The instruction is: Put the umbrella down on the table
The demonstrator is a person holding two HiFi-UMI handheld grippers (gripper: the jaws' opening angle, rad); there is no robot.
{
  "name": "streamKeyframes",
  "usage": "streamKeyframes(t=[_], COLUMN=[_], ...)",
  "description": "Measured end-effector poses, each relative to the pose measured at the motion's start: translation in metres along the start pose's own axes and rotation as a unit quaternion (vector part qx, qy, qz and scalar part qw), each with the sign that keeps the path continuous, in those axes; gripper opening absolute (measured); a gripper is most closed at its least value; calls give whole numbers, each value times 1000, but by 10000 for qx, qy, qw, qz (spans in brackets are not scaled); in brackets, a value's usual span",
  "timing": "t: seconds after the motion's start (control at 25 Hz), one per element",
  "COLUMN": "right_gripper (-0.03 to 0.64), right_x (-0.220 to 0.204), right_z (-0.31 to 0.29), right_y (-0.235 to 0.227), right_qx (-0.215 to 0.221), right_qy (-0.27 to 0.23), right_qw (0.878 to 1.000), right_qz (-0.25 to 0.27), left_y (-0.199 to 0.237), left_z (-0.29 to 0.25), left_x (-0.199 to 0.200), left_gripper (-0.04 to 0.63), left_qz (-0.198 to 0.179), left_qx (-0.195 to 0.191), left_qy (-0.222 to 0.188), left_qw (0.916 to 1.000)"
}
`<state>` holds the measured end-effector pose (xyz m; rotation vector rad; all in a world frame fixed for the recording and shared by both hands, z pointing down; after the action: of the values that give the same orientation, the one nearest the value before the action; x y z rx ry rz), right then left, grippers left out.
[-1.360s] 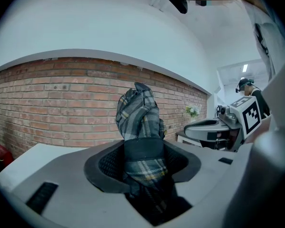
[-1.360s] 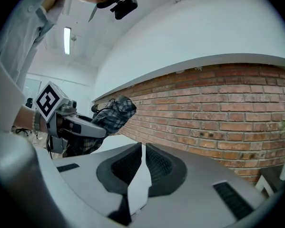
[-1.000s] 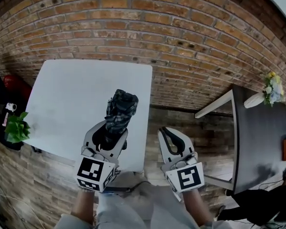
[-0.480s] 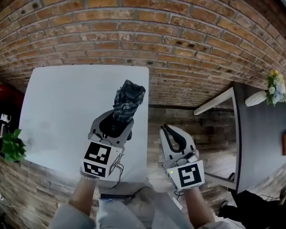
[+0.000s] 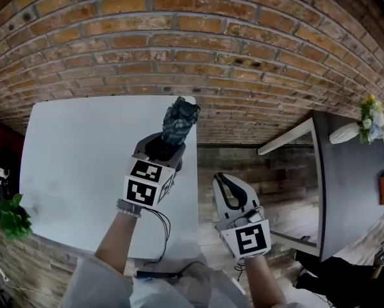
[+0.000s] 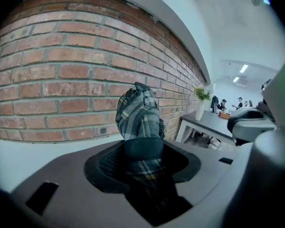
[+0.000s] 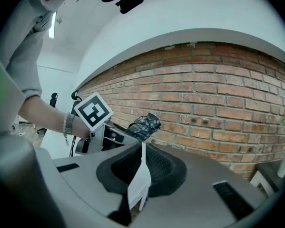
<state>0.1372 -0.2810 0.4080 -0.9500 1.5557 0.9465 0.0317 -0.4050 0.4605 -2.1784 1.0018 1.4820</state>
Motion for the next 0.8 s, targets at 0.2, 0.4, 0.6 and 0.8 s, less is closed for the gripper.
streamKeyframes(t=[0.2, 0.4, 0.6, 0.8], right_gripper=[57, 57, 57, 55], right_x=[-13, -24, -36, -44], right_z=[-8, -13, -16, -21], right_y=[-4, -8, -15, -15], right_qx=[-72, -157, -182, -228], right_qy=[147, 297, 456, 546], right_qw=[9999, 9994, 9988, 9982], right_qz=[-15, -76, -42, -98], left_y=[21, 39, 47, 54], left_z=[-38, -74, -103, -120], left_x=[-12, -30, -48, -64], left_gripper=[233, 233, 233, 233], left_qz=[312, 340, 551, 819], left_qx=[54, 156, 195, 221], left_qy=[235, 634, 891, 1326], left_qw=[9992, 9973, 9943, 9875])
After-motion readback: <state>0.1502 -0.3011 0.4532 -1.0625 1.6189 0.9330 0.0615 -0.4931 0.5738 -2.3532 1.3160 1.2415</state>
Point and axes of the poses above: the fingertips, and each gripper's own axes: z backward along the fingers, y to its left, x out of its top, the point moved 4 cm from there along z, backward along the fingers, and after that the axes turned 4 degrees about -y, right-handed, at the moved point
